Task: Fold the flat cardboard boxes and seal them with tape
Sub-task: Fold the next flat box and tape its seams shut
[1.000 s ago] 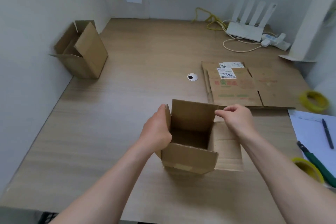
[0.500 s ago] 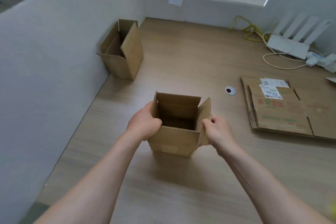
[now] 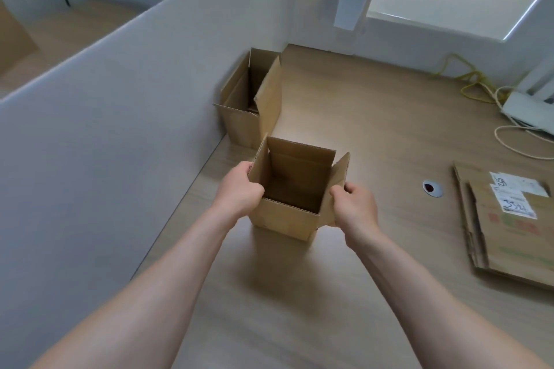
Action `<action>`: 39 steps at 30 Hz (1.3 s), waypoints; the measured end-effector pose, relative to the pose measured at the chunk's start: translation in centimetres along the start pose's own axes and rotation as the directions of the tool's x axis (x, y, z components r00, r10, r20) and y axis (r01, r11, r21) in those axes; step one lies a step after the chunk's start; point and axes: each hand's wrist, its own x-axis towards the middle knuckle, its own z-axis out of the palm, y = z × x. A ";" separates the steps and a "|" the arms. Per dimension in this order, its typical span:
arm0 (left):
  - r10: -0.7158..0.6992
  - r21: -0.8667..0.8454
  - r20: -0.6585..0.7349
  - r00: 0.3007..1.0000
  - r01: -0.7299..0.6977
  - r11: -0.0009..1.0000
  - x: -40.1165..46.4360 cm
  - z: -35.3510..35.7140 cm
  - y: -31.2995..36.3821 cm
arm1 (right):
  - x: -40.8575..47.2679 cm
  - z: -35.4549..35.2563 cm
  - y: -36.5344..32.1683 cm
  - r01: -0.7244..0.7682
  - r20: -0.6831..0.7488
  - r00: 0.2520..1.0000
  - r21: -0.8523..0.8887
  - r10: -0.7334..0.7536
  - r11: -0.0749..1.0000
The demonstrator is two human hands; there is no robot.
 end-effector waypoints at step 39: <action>0.421 0.423 -0.225 0.878 -0.302 0.854 16.7 5.8 9.7 | 18.1 2.5 -8.7 0.324 0.169 0.930 0.046 -0.327 0.945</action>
